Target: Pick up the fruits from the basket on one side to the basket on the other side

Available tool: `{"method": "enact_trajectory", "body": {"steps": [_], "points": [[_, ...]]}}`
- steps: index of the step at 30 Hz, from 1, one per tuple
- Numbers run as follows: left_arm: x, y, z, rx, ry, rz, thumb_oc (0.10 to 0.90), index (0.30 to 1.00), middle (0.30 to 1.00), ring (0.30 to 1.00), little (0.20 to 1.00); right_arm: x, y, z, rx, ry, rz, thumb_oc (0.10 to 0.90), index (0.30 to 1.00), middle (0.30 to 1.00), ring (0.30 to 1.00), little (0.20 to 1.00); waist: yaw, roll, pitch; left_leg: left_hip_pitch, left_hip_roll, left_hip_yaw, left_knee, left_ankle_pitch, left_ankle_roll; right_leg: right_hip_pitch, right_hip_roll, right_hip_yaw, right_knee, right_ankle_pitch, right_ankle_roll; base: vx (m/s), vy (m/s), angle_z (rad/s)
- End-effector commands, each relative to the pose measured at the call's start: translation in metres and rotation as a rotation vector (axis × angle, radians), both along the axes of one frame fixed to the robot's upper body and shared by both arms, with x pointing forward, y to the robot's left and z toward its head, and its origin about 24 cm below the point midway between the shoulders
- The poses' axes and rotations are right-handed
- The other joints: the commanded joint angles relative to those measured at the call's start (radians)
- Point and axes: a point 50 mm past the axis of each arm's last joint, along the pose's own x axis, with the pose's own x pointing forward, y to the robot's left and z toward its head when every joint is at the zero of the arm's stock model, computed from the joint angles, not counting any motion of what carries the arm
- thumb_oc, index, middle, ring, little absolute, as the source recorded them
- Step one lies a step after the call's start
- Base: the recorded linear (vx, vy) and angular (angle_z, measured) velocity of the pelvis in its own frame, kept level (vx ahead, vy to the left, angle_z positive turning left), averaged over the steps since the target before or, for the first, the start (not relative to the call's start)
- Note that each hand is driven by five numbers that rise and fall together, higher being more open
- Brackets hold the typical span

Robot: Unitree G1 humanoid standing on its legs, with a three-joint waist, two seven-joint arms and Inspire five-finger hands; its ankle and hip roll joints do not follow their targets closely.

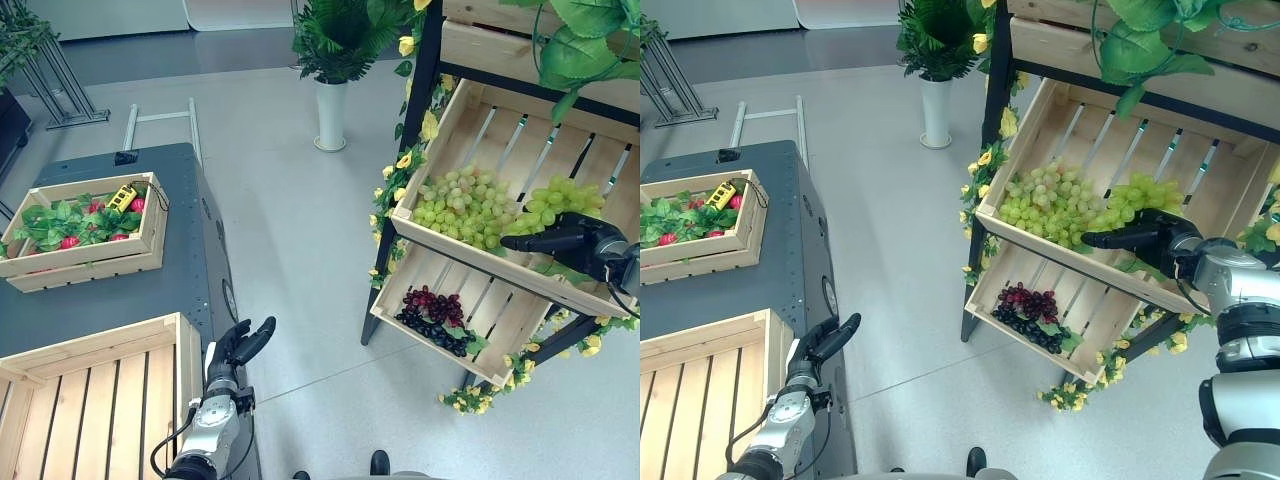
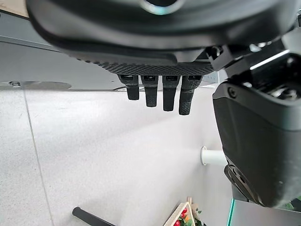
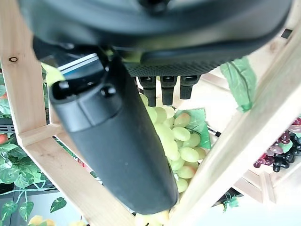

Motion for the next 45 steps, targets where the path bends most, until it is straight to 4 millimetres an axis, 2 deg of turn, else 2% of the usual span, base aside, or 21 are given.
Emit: {"method": "enact_trajectory", "body": {"steps": [1,5,12,23,28,37,45], "points": [[0.041,-0.006,0.042,0.078,-0.226,-0.134,0.800,0.900,0.900,0.900,0.900,0.019,0.001,0.085,-0.188,-0.230,-0.013,0.800,0.900,0.900,0.900,0.900,0.006,-0.038,-0.076,0.004,-0.039,-0.044,0.017,-0.133,0.005,0.102,0.000,-0.018,0.020,-0.146,0.003,0.00,0.000,0.00],[0.041,-0.007,0.042,0.082,-0.228,-0.139,0.800,0.900,0.900,0.900,0.900,0.018,-0.001,0.091,-0.281,-0.195,-0.008,0.800,0.900,0.900,0.900,0.900,0.002,-0.039,-0.075,0.003,-0.039,-0.041,0.018,-0.131,0.005,0.100,0.000,-0.014,0.020,-0.145,0.003,0.00,0.000,0.00],[0.043,-0.009,0.043,0.081,-0.234,-0.149,0.800,0.900,0.900,0.900,0.900,0.019,0.001,0.115,-0.498,-0.174,-0.011,0.800,0.900,0.900,0.900,0.900,-0.009,-0.041,-0.076,0.003,-0.039,-0.032,0.018,-0.130,0.006,0.094,0.003,-0.003,0.025,-0.144,0.004,0.00,0.000,0.00],[0.043,-0.010,0.042,0.081,-0.227,-0.158,0.800,0.900,0.900,0.900,0.900,0.023,0.012,0.138,-0.632,-0.196,0.017,0.800,0.900,0.900,0.900,0.900,-0.012,-0.044,-0.082,0.002,-0.039,-0.028,0.019,-0.128,0.004,0.094,0.005,0.003,0.024,-0.144,0.004,0.00,0.000,0.00],[0.043,-0.010,0.041,0.086,-0.218,-0.156,0.800,0.900,0.900,0.900,0.900,0.024,0.015,0.141,-0.734,-0.093,0.066,0.800,0.900,0.900,0.900,0.900,-0.013,-0.047,-0.086,0.001,-0.040,-0.026,0.017,-0.126,0.004,0.090,0.005,0.002,0.026,-0.143,0.004,0.00,0.000,0.00],[0.043,-0.010,0.040,0.082,-0.215,-0.151,0.800,0.900,0.900,0.900,0.900,0.028,0.021,0.144,-0.843,0.041,0.143,0.800,0.900,0.900,0.900,0.900,-0.009,-0.053,-0.093,-0.002,-0.042,-0.022,0.011,-0.119,0.003,0.086,0.006,-0.001,0.026,-0.141,0.004,0.00,0.000,0.00],[0.042,-0.005,0.041,0.090,-0.207,-0.146,0.800,0.900,0.900,0.900,0.900,0.034,0.038,0.152,-0.755,-0.103,0.182,0.800,0.900,0.900,0.900,0.900,-0.004,-0.056,-0.094,-0.005,-0.041,-0.023,0.015,-0.119,0.003,0.082,0.007,-0.003,0.033,-0.144,0.003,0.00,0.000,0.00]]}}
